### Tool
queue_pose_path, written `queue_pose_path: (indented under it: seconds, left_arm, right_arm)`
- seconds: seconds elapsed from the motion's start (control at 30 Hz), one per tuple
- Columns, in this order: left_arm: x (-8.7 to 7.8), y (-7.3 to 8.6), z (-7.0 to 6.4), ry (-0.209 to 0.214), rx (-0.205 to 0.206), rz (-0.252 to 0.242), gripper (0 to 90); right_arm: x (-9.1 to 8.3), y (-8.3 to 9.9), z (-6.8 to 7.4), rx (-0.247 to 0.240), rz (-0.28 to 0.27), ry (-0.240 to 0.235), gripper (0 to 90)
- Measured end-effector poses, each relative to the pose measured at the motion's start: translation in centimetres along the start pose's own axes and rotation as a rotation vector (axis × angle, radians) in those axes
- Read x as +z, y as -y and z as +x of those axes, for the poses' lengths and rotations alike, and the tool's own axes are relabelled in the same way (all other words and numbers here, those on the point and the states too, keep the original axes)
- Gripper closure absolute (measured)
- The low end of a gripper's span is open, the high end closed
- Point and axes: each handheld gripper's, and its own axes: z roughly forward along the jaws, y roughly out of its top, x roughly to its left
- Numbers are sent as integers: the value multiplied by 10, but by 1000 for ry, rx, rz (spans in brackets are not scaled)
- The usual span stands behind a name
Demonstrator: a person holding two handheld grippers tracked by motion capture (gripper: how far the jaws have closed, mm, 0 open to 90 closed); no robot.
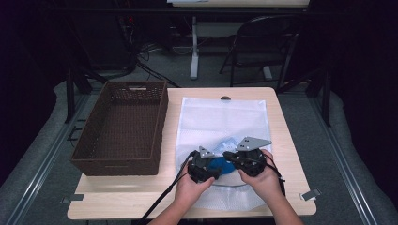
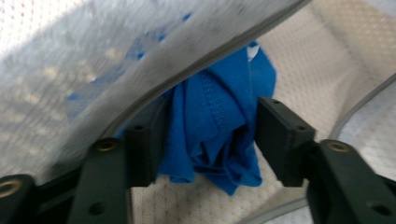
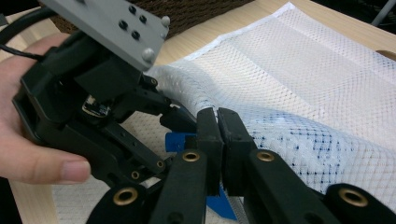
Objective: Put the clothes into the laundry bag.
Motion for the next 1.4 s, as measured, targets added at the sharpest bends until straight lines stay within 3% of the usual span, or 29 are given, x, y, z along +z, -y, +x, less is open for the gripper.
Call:
queue_pose_path:
  seconds: [0.23, 0.33, 0.67, 0.87, 0.97, 1.1, 1.3, 1.4]
  left_arm:
    - [2, 3, 5, -18, 10, 4, 675]
    - [2, 2, 4, -17, -4, -11, 734]
    - [5, -9, 2, -28, -27, -69, 770]
    - [13, -14, 1, -36, -25, -64, 758]
    - [12, -11, -1, -26, -20, -58, 680]
    - [4, -10, -3, 0, -15, -50, 566]
    - [-20, -6, -5, 52, 20, -54, 488]
    - [-31, -4, -4, 77, 15, -56, 477]
  right_arm:
    - [1, 0, 1, -4, 2, -1, 883]
    - [1, 0, 2, -2, 0, -2, 883]
    - [1, -2, 4, -5, -3, -7, 883]
    - [1, -1, 4, -4, -2, -6, 883]
    - [1, 0, 2, 2, -2, -7, 883]
    - [0, 0, 0, 8, -5, -3, 883]
    - [-3, -1, -3, 13, -16, 3, 883]
    - [-4, -1, -3, 16, -15, 4, 883]
